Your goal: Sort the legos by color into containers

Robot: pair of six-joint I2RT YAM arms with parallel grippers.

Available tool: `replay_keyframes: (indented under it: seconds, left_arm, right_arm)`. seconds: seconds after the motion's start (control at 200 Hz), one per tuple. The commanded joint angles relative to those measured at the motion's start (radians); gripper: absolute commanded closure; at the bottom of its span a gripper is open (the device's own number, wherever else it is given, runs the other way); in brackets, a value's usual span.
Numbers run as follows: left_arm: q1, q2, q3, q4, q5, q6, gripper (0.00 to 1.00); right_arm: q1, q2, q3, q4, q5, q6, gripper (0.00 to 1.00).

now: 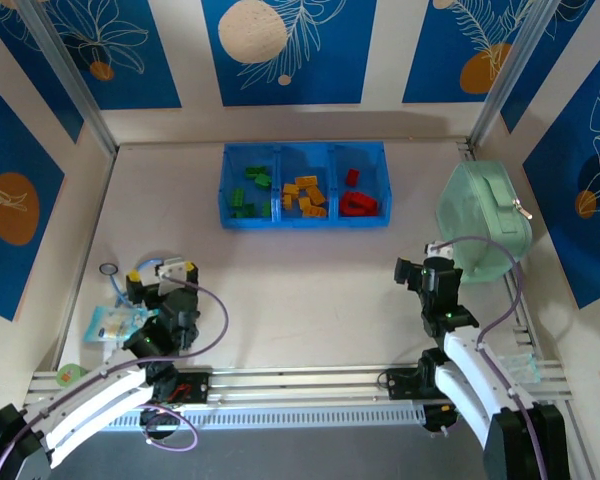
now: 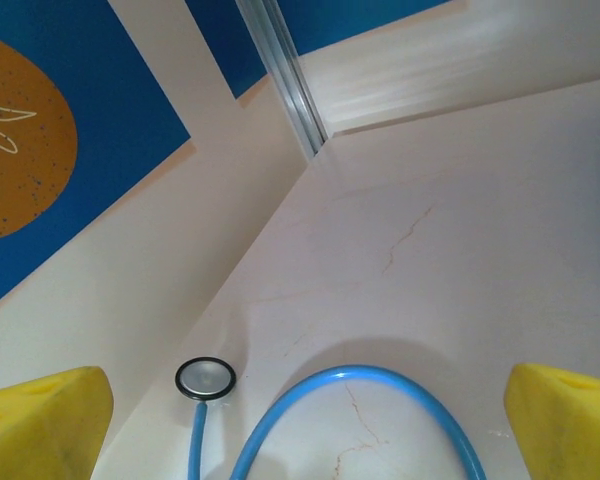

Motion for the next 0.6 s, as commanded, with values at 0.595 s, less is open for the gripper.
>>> replay_keyframes:
  seconds: [0.595]
  left_arm:
    - [0.185,0.075,-0.065,0.312,0.115,0.063,0.00]
  right_arm:
    - [-0.011,0.087,-0.070,0.473,-0.031,-0.050,0.01]
